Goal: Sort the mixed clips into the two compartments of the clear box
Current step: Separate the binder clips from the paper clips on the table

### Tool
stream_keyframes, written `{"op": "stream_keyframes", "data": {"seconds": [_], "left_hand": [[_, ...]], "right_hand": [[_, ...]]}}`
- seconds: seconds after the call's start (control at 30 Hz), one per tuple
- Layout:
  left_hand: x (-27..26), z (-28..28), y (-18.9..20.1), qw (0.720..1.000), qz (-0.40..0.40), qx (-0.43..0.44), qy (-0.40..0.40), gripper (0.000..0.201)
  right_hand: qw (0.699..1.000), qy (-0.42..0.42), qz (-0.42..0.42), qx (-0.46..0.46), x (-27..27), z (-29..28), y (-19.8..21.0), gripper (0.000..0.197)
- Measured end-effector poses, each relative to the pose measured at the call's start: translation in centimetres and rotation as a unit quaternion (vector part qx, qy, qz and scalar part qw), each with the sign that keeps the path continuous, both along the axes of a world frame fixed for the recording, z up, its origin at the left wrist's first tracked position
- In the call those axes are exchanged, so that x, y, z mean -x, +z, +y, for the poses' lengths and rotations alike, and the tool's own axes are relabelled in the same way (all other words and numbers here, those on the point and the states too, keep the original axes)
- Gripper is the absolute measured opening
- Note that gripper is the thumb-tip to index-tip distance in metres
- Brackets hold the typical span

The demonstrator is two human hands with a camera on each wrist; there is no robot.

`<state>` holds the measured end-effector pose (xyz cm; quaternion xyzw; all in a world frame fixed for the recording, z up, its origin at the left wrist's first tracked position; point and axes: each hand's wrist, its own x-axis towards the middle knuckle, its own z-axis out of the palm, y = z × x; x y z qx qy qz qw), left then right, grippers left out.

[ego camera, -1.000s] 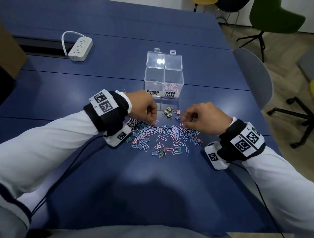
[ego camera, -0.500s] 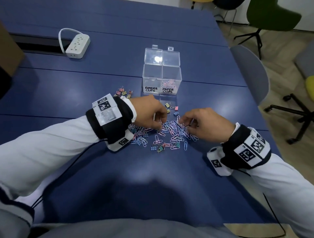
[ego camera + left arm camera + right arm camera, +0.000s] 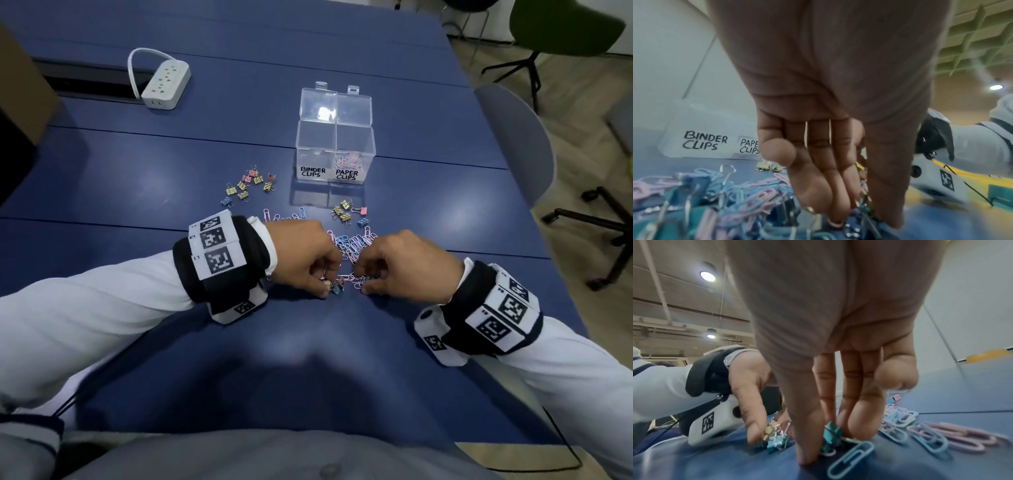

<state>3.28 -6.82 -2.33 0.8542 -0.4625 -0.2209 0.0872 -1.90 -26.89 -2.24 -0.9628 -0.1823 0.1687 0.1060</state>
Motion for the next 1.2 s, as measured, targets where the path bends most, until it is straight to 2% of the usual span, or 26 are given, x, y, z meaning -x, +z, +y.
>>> {"op": "stream_keyframes", "data": {"seconds": [0.13,0.23,0.37,0.47,0.6,0.77,0.87,0.93,1.07,1.2], "left_hand": [[-1.0,0.4,0.9,0.999,0.032,0.028,0.022,0.012],[-2.4,0.5,1.9,0.996,0.046,0.056,0.043,0.012],[-5.5,0.1,2.5,0.994,0.008,0.083,0.076,0.013],[-7.6,-0.8,2.0,0.991,-0.024,0.086,0.099,0.015],[-8.8,-1.7,0.9,0.992,-0.025,0.059,0.113,0.016],[-8.1,-0.8,1.1,0.990,-0.053,0.068,0.111,0.030],[-6.1,0.6,2.2,0.989,-0.058,0.081,0.108,0.019],[-4.1,1.2,2.7,0.995,-0.034,0.059,0.078,0.015],[-0.7,1.2,2.4,0.999,0.027,-0.003,0.037,0.023],[0.3,1.0,1.3,0.999,0.016,-0.022,0.035,0.031]], "right_hand": [[0.999,-0.009,0.009,-0.029,-0.1,-0.2,0.1,0.017],[0.998,-0.014,0.001,-0.066,-0.6,-0.7,0.9,0.016],[0.985,-0.064,-0.016,-0.158,-2.5,-1.7,2.4,0.022],[0.974,-0.108,-0.069,-0.189,-5.3,-2.1,2.4,0.018],[0.981,-0.104,-0.071,-0.146,-7.7,-1.6,1.0,0.016],[0.990,-0.088,-0.075,-0.082,-7.8,-1.7,-0.2,0.029],[0.992,-0.090,-0.067,-0.062,-7.5,-2.6,-0.2,0.020],[0.994,-0.088,-0.049,-0.047,-7.4,-2.8,-0.2,0.018],[0.996,-0.081,-0.028,-0.032,-8.2,-2.1,0.2,0.011],[0.997,-0.077,-0.025,-0.013,-9.3,-0.8,0.5,0.009]]}}
